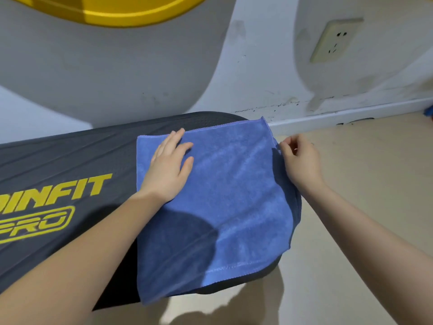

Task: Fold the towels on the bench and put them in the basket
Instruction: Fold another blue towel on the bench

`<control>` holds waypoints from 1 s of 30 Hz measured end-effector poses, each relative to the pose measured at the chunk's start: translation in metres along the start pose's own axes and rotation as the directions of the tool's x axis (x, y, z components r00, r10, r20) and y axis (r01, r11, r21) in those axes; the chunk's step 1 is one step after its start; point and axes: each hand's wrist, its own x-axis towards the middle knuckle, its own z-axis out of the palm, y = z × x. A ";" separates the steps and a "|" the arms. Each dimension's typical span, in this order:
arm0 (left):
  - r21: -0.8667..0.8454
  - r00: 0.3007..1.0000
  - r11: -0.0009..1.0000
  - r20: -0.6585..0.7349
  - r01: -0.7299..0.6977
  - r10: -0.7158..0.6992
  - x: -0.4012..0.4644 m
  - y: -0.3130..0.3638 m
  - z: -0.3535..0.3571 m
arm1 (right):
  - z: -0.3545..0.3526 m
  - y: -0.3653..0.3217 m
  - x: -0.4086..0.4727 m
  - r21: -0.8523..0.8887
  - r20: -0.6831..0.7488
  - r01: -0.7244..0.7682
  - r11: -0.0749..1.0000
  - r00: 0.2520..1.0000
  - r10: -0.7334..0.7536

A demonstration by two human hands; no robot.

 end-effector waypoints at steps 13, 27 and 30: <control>-0.012 0.938 0.978 0.281 -0.206 0.201 -0.093 0.029 0.011 | -0.027 0.046 -0.117 0.023 -0.001 -0.163 0.986 0.987 0.163; 0.076 0.923 0.978 0.352 -0.197 0.158 -0.098 0.026 0.018 | -0.046 0.044 -0.120 0.268 0.374 -0.432 0.861 0.871 0.320; 0.106 0.923 0.972 0.351 -0.210 0.161 -0.100 0.027 0.018 | -0.053 0.054 -0.116 0.255 0.337 -0.418 0.872 0.884 0.325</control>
